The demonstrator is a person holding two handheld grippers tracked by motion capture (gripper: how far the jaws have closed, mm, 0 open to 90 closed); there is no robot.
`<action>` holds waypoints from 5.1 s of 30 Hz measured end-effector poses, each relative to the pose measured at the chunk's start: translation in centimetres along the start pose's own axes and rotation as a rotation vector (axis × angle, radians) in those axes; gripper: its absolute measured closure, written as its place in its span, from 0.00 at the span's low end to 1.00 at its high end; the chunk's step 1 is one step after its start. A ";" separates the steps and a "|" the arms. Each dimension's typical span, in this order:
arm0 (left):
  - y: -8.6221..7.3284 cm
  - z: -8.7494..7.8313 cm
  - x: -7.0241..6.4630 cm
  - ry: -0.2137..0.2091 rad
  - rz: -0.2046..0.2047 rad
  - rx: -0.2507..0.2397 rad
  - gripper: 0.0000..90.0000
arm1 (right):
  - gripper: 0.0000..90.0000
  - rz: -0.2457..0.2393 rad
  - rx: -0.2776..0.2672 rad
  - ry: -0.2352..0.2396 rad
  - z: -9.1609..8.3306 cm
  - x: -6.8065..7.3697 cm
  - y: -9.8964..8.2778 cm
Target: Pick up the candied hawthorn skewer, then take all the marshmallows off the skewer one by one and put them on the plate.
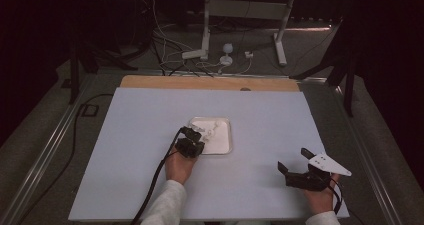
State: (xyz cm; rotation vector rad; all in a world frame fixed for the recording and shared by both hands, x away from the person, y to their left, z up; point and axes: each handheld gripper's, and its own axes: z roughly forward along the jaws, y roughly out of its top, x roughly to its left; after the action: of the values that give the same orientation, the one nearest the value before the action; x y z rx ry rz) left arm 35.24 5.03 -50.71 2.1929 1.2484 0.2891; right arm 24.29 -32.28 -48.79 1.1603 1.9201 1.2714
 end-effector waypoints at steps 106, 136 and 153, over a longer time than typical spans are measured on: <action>-6.7 -10.4 3.2 -0.086 0.031 -0.432 1.00 | 0.00 0.069 0.092 0.430 15.3 11.1 14.8; -7.0 -9.9 2.8 -0.106 0.065 -0.457 1.00 | 0.66 0.352 0.217 0.572 19.4 11.7 14.1; -7.5 -10.0 2.5 -0.104 0.112 -0.489 1.00 | 0.88 0.382 0.182 0.575 18.8 11.6 14.4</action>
State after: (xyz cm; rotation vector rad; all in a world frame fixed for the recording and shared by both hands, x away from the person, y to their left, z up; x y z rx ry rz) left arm 26.66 13.88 -47.41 1.8291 0.8851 0.4649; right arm 39.05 -11.28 -42.90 1.4139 2.3321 1.8192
